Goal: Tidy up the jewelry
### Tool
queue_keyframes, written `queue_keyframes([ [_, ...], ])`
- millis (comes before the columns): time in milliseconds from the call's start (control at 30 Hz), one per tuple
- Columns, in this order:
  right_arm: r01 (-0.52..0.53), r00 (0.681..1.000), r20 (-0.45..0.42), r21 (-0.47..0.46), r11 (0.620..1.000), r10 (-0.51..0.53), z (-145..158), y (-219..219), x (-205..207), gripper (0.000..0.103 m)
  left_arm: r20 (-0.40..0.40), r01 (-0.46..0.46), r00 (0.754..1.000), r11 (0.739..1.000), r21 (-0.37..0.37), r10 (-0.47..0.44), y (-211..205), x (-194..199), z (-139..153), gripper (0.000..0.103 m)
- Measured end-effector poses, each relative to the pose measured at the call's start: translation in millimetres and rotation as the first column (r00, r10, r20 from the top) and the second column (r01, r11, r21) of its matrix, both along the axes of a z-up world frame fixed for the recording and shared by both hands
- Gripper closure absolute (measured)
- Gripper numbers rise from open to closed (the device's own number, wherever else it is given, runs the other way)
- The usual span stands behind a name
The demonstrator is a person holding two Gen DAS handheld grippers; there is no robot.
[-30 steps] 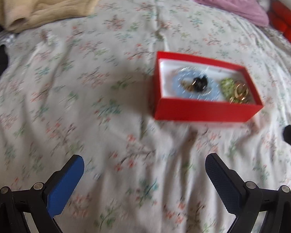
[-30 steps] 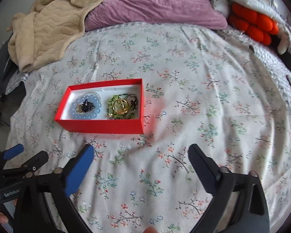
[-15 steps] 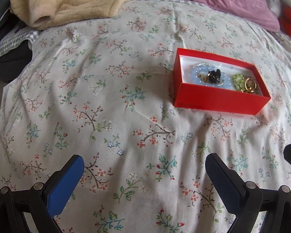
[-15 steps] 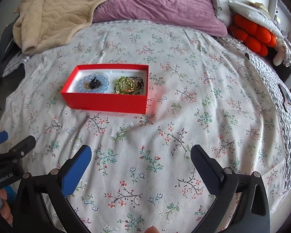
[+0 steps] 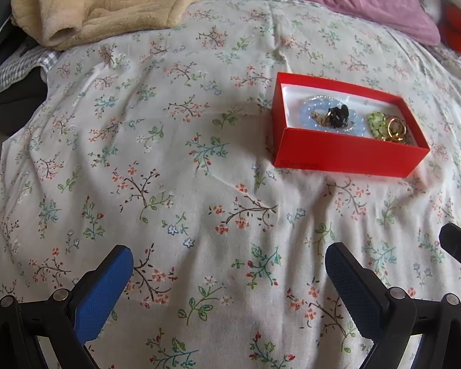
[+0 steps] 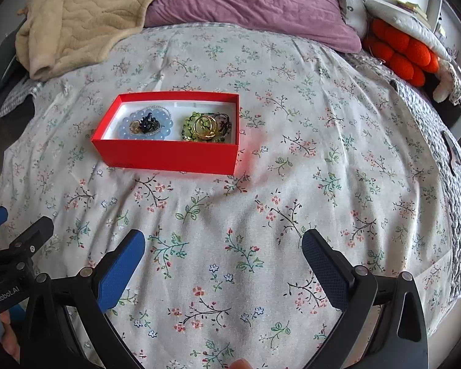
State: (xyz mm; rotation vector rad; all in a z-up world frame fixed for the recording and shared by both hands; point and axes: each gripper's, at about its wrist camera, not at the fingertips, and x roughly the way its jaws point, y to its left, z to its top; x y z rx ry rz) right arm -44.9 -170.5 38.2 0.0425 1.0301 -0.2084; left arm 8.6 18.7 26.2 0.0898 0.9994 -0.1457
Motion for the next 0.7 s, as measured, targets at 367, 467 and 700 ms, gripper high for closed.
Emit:
queue_keyframes([
  [367, -0.01, 1.0, -0.005, 0.001, 1.0, 0.01, -0.3, 3.6, -0.6, 0.0, 0.003, 0.011, 1.0, 1.0, -0.003, -0.011, -5.5, -1.5, 0.8, 0.001],
  [467, -0.003, 1.0, -0.004, 0.008, 1.0, 0.003, 0.7, 2.0, -1.5, 0.0, 0.004, 0.007, 1.0, 1.0, -0.005, -0.007, -5.4, -1.3, 1.5, 0.001],
  [700, -0.004, 1.0, -0.007, 0.018, 1.0, 0.004, 1.1, 1.0, -2.2, 0.0, 0.009, 0.006, 1.0, 1.0, -0.007, -0.006, -6.4, -1.7, 3.0, 0.001],
])
